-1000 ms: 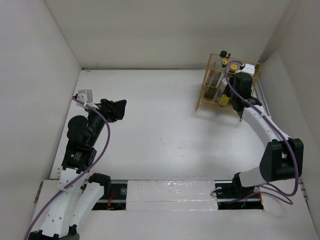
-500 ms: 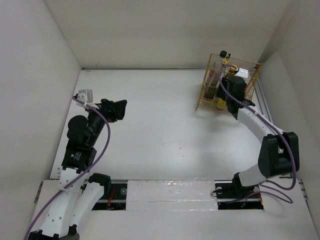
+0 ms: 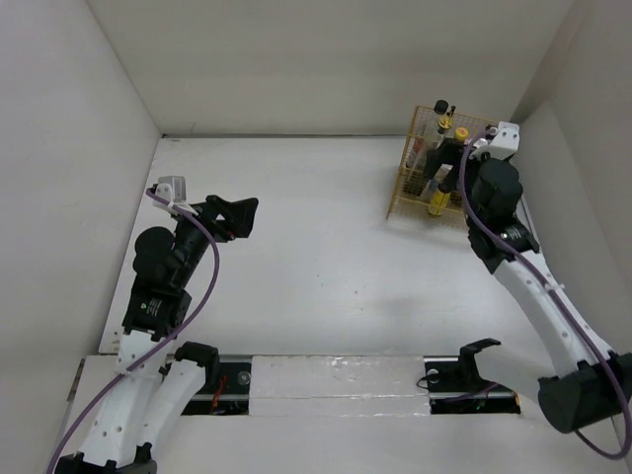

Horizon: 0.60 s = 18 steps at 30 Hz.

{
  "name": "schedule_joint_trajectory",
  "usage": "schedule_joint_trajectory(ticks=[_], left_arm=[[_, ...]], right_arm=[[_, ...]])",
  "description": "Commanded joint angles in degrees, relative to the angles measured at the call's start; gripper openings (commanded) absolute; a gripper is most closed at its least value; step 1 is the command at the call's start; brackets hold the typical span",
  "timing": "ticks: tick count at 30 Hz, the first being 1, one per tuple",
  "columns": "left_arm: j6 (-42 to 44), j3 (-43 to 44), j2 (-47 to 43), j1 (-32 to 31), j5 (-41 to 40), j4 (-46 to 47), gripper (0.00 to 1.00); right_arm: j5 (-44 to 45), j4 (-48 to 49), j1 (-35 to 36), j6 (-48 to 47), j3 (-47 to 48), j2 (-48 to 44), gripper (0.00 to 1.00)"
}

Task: Organize the condiment bottles

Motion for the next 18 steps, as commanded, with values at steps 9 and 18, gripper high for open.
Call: schedule_joint_trajectory(ticks=[9, 18], left_arm=[[0.1, 0.9, 0.1, -0.3, 2.0, 2.2, 1.0], [0.1, 0.9, 0.7, -0.3, 2.5, 2.8, 1.0]], right_arm=[[-28.8, 11.2, 25.7, -7.7, -6.3, 4.1, 1.0], [-14.4, 20.9, 42.2, -8.9, -12.3, 22.3, 1.0]])
